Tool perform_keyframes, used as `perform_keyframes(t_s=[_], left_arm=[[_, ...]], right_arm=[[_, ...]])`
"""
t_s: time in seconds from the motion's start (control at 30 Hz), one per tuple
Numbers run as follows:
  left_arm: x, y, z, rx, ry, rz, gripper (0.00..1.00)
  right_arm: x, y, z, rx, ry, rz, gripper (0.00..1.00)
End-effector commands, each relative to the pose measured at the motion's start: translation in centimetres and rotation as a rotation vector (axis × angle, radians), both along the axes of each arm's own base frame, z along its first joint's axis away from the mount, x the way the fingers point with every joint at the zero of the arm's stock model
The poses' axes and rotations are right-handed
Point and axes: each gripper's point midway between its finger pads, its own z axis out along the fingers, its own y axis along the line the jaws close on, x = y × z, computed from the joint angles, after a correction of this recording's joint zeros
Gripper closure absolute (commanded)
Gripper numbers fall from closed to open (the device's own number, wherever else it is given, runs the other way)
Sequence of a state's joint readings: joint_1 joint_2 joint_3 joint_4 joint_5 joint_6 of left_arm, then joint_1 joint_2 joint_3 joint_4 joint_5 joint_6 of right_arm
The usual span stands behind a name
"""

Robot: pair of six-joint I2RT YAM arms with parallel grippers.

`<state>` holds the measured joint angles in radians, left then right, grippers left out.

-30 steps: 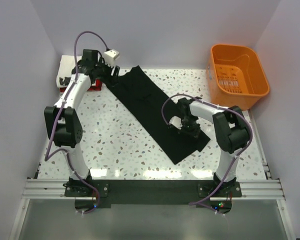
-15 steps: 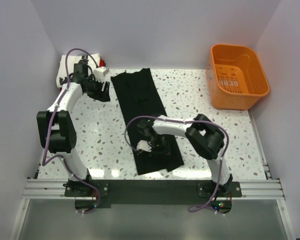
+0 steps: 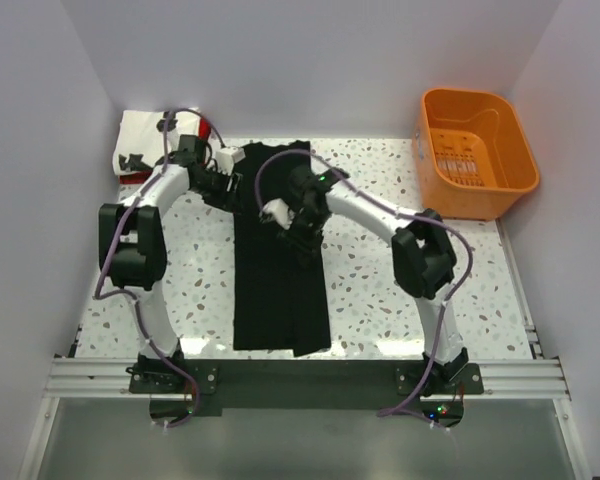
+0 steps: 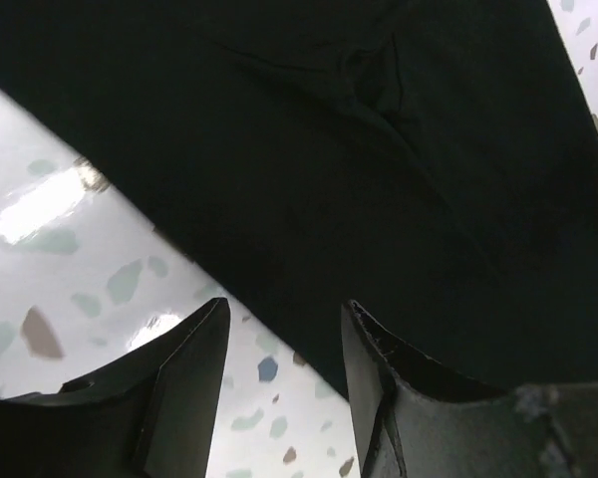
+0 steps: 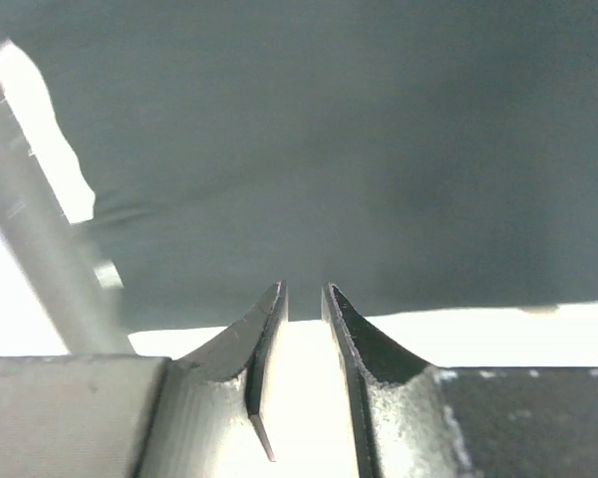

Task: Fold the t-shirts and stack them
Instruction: Fold the tshirt

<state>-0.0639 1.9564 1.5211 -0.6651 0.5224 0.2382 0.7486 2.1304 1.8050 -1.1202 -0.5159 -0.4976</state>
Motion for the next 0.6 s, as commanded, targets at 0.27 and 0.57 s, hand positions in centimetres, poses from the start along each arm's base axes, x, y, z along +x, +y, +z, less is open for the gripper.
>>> perform_keyframes(t_s=[0.27,0.57], left_arm=[[4.6,-2.4,-2.9,-0.016,0.007,0.028,0.59],[6.2,-1.6,-6.4,0.04,0.064,0.049,0.64]], right_arm=[[20.6,-1.7,0.9,0.069,-0.483,-0.501,0.88],[26.5,-1.1,-2.5,0.052,-0.572,-0.601,0.91]])
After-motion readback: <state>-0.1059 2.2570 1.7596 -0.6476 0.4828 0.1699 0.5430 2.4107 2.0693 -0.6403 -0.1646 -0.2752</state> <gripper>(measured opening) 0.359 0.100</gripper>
